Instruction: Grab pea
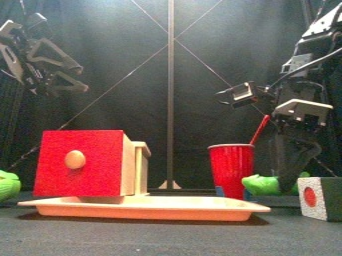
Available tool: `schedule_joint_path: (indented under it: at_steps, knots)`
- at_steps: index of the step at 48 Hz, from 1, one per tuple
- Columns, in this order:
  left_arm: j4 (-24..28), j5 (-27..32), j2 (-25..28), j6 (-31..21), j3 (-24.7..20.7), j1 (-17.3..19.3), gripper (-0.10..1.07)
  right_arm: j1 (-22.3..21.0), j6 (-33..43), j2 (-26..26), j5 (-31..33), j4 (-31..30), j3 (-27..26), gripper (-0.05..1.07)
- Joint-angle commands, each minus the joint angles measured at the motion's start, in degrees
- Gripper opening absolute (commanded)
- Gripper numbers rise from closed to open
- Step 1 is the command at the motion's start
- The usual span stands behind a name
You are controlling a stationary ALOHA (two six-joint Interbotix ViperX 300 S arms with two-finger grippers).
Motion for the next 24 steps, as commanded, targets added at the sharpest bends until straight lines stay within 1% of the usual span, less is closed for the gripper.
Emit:
schedule_joint_path:
  at_steps: [1, 24]
  knots:
    - [0.09, -0.44, 0.18, 0.0, -0.62, 0.09, 0.89, 0.18, -0.18, -2.11, 1.49, -0.09, -2.37, 0.59]
    - [-0.53, -0.44, 0.18, 0.09, -0.53, 0.09, 0.89, 0.35, -0.18, -2.2, 1.76, -0.35, -2.9, 0.59]
